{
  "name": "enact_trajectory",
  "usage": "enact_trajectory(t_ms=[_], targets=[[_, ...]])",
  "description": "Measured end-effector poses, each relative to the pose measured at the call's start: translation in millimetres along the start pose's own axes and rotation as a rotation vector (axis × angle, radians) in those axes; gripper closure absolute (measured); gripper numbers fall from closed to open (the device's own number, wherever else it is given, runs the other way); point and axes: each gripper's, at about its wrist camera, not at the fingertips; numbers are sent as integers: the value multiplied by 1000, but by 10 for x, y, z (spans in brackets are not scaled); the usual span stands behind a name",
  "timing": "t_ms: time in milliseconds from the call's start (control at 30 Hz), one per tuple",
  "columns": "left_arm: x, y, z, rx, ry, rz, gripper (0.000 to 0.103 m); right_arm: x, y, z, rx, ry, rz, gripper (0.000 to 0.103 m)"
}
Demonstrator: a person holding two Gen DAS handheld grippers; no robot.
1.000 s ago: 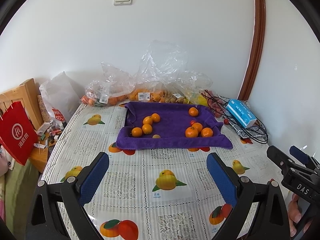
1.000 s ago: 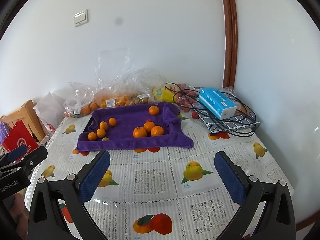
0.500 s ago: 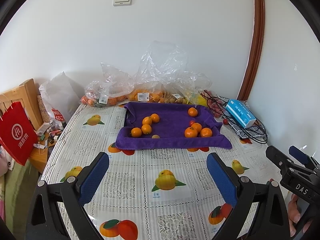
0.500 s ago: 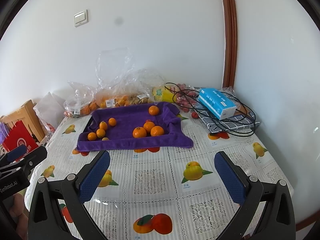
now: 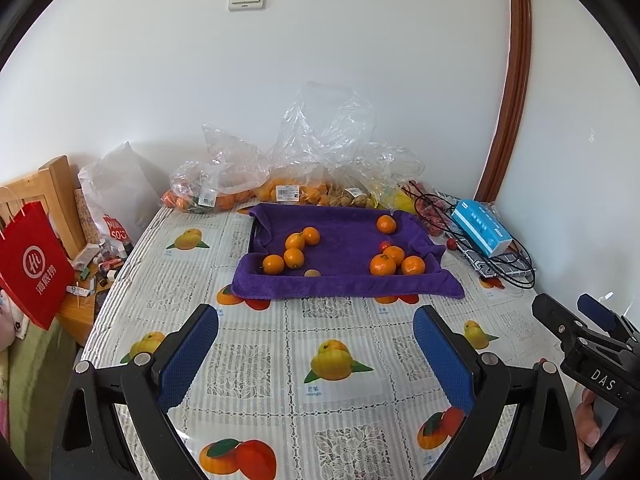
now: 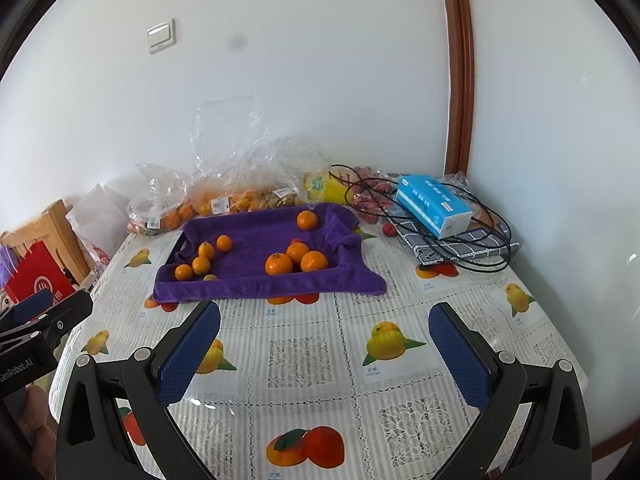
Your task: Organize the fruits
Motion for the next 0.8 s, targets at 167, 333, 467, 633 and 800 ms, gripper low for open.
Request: enact_trajectory(t_ms=[167,333,467,633,800], targets=[[15,-12,6,0,5,-4,4,22,-30,-3,7,3,0,0],[42,-45,28,6,8,-5,4,45,-70,12,11,6,-2,0],[74,-50,44,6,14,-10,4,56,-99,28,14,8,-3,0],[75,-74,62,3,11,4,4,59,-117,41,17,9,-2,0],[56,-137,77,4,2,8,4,72,-162,66,21,7,-3,0]])
Point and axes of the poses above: each gripper's, at about its wrist camera, not at the fingertips, and y roughly against the way its jaws point, x to its left, z to its top, and after that the axes turned 10 degrees about z, right-handed
